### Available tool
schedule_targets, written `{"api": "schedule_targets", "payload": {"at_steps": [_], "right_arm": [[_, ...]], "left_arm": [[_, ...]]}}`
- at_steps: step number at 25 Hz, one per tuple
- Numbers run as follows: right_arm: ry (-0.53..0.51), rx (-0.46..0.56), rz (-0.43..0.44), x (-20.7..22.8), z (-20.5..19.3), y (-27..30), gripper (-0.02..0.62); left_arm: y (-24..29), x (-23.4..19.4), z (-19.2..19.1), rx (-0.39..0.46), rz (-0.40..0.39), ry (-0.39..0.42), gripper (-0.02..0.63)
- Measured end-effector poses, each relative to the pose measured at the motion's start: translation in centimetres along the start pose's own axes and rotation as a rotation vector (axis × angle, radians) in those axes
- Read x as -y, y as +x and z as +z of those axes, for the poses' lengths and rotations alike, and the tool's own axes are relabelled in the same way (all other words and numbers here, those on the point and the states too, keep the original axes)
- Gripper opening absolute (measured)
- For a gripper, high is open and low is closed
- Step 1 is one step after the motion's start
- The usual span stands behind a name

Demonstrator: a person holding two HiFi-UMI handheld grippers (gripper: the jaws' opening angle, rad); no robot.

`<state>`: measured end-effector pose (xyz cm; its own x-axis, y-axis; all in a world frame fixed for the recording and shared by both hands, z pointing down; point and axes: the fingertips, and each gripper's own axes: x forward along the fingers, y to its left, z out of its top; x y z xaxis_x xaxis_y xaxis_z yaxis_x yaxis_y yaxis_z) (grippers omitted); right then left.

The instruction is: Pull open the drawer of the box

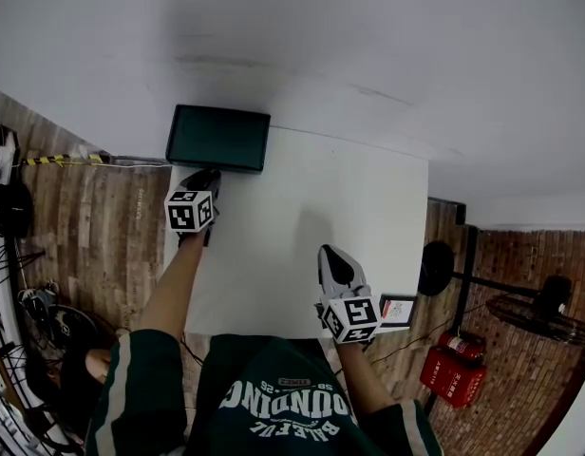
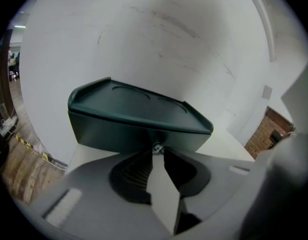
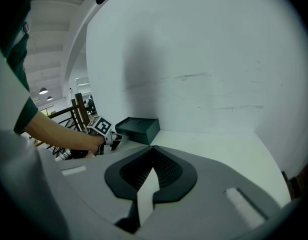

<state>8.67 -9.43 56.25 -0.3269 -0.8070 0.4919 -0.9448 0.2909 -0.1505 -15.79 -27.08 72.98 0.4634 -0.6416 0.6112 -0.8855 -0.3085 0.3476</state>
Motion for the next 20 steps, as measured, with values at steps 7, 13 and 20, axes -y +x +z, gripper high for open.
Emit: {"api": "schedule_targets", "payload": {"at_steps": [7, 13, 20], "right_arm": [[0.005, 0.004, 0.0, 0.3, -0.4, -0.6, 0.002], [0.002, 0.004, 0.016, -0.5, -0.7, -0.7, 0.002], [-0.012, 0.0, 0.036, -1.4, -1.3, -1.0, 0.002]], "left_arm": [[-0.3, 0.2, -0.6, -0.007, -0.011, -0.02, 0.127], [-1.6, 0.7, -2.0, -0.018, -0.01, -0.029, 0.127], [-3.6, 1.3, -4.3, -0.036, -0.013, -0.032, 0.127]]}}
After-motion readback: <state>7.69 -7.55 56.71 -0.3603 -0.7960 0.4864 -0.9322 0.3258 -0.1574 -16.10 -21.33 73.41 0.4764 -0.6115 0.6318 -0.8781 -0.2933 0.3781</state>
